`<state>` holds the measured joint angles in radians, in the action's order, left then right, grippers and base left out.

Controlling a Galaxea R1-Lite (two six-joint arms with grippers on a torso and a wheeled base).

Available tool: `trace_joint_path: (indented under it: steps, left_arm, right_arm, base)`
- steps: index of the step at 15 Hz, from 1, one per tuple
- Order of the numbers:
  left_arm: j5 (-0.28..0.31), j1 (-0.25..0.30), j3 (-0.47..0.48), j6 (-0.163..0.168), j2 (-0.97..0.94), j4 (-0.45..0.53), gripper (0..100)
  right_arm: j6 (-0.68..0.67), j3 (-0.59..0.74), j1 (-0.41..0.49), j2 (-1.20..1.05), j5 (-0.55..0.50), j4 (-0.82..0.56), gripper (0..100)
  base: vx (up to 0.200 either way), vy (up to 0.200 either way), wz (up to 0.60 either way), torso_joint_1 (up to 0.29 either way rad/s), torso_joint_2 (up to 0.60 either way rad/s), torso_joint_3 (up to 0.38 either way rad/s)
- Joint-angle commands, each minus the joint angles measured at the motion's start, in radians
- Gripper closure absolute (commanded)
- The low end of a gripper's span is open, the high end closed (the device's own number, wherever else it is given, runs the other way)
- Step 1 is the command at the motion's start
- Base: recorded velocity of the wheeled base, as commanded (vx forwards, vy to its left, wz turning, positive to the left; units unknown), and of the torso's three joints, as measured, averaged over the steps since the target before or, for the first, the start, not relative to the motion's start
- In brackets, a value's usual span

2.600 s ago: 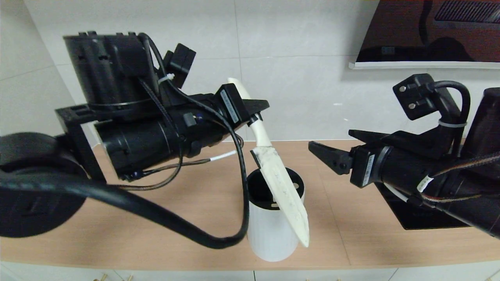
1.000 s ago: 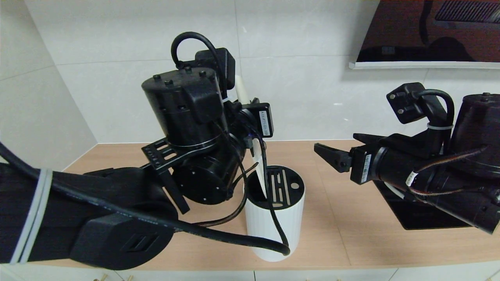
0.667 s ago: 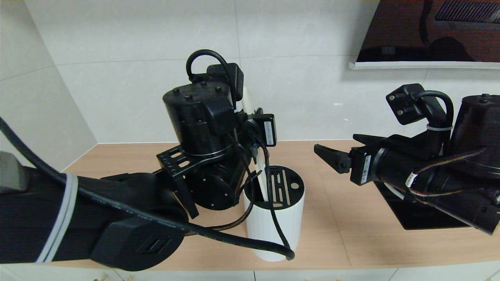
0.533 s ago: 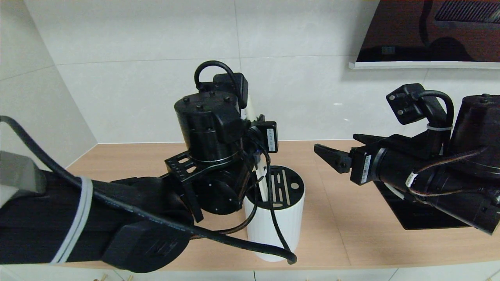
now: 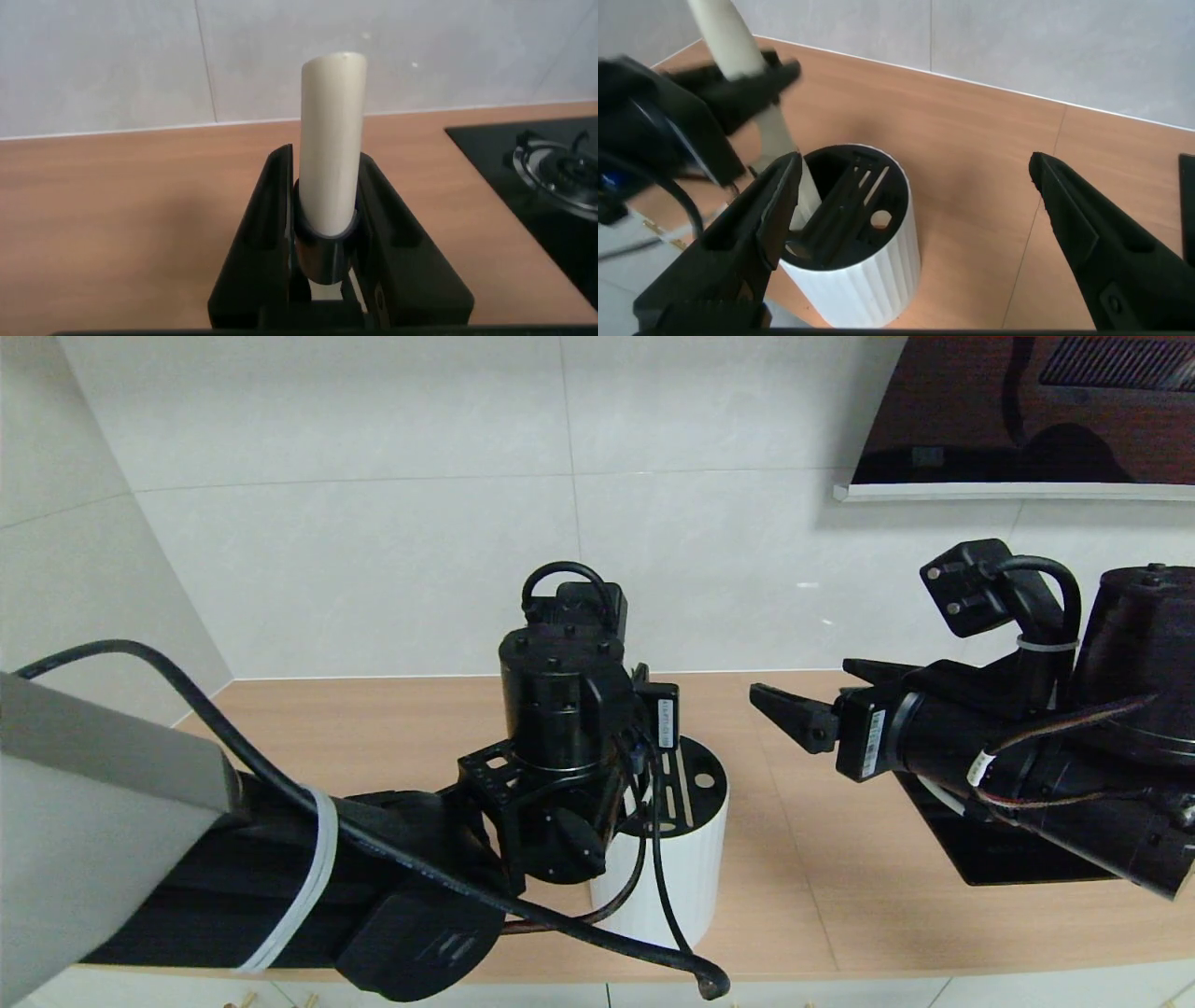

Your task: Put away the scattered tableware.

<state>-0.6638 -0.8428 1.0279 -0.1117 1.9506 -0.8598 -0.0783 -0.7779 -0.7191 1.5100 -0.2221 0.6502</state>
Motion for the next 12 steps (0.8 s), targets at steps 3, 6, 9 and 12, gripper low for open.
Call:
trace_joint_path:
  steps: [3,6,9,12]
  left_arm:
    - [-0.002,-0.007,-0.008,-0.002,0.033,-0.001,100]
    - [-0.002,-0.009,-0.008,-0.008,0.054,-0.001,100]
    - [0.0,-0.013,-0.019,-0.023,0.065,0.002,100]
    - [-0.002,-0.013,-0.019,-0.023,0.063,0.001,100]
  right_arm:
    - [0.0,0.0,-0.002,0.006,0.0,0.0,0]
    - [0.002,0.0,0.0,0.007,0.0,0.002,0]
    - [0.002,0.0,-0.002,0.01,0.0,0.002,0]
    - [0.002,0.002,-0.002,0.01,0.0,0.002,0]
  base:
    - [0.0,0.0,0.0,0.0,0.0,0.0]
    - [0.0,0.0,0.0,0.0,0.0,0.0]
    - [0.0,0.0,0.0,0.0,0.0,0.0]
    - [0.0,0.0,0.0,0.0,0.0,0.0]
